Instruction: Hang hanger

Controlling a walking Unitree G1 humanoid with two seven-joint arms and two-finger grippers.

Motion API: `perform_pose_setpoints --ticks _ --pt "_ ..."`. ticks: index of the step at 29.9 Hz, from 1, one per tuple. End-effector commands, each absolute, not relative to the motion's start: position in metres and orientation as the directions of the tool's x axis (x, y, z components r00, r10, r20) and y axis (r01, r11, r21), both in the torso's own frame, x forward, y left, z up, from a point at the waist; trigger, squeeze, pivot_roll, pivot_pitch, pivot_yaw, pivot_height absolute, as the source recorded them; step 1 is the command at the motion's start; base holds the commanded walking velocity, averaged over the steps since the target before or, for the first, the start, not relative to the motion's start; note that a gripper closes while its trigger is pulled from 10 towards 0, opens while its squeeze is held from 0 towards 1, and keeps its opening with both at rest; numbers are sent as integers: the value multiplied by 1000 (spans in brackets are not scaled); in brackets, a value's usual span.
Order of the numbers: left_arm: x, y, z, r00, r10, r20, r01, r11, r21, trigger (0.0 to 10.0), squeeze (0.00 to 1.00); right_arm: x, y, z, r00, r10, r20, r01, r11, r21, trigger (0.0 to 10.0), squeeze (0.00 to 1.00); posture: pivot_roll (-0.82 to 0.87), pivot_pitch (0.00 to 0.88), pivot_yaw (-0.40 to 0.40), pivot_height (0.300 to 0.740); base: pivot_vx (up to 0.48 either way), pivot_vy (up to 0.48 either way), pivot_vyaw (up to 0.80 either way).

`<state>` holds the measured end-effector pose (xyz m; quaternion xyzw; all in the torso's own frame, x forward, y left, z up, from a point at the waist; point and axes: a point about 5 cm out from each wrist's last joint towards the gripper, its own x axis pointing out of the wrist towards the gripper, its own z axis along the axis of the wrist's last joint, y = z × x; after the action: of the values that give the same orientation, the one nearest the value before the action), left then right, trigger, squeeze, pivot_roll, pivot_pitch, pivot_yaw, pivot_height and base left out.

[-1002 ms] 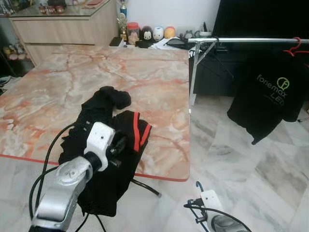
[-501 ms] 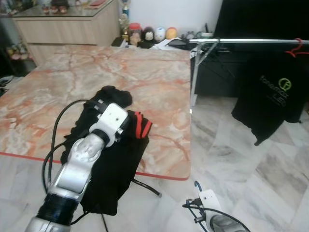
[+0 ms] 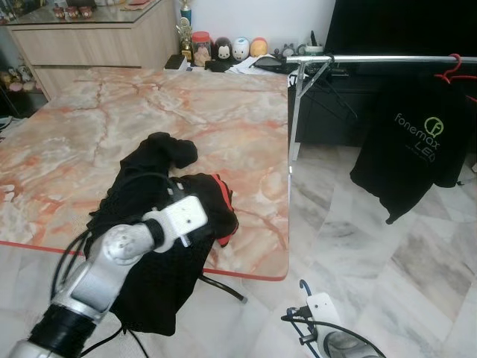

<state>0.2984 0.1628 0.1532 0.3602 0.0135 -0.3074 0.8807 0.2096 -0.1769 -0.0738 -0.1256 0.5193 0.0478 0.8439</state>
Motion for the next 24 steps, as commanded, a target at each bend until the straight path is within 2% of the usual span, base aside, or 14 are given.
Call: perform_pose_setpoints --ticks 1,2,3,4,5,7,10,14,24 --pt "296 175 163 870 -472 -143 462 677 572 10000 443 212 -178 -72 465 -48 -884 -224 960 -170 10000 0 169 0 -7 740 0 0 0" --pt "294 178 164 884 -453 -115 437 713 548 10000 443 212 -178 -72 465 -48 -884 -224 960 -170 10000 0 169 0 -7 740 0 0 0" --pt "292 182 166 907 -416 -66 390 771 503 10000 0 213 -179 -72 465 -49 -884 -225 959 -172 10000 0 175 0 -12 740 0 0 0" --pt "289 187 168 939 -344 10 308 854 419 10000 0 213 -179 -72 465 -50 -884 -226 959 -173 10000 0 177 0 -18 740 0 0 0" --pt "284 197 167 972 -214 94 182 944 274 10000 0 214 -180 -71 466 -50 -883 -227 958 -174 10000 0 176 0 -22 740 0 0 0" --pt "275 212 154 990 -57 128 36 985 167 10000 0 214 -181 -71 471 -53 -881 -217 961 -173 10000 0 173 0 -31 740 0 0 0" --pt "262 221 140 990 60 131 -73 992 101 10000 0 215 -183 -70 477 -57 -877 -190 968 -166 10000 0 170 0 -40 740 0 0 0" --pt "253 223 132 984 115 134 -129 987 96 10000 0 216 -186 -69 478 -61 -876 -190 967 -171 10000 0 170 0 -56 740 0 0 0" --pt "251 199 133 992 27 124 -34 998 59 10000 0 218 -193 -67 480 -75 -874 -167 970 -175 10000 0 156 0 -63 740 0 0 0"
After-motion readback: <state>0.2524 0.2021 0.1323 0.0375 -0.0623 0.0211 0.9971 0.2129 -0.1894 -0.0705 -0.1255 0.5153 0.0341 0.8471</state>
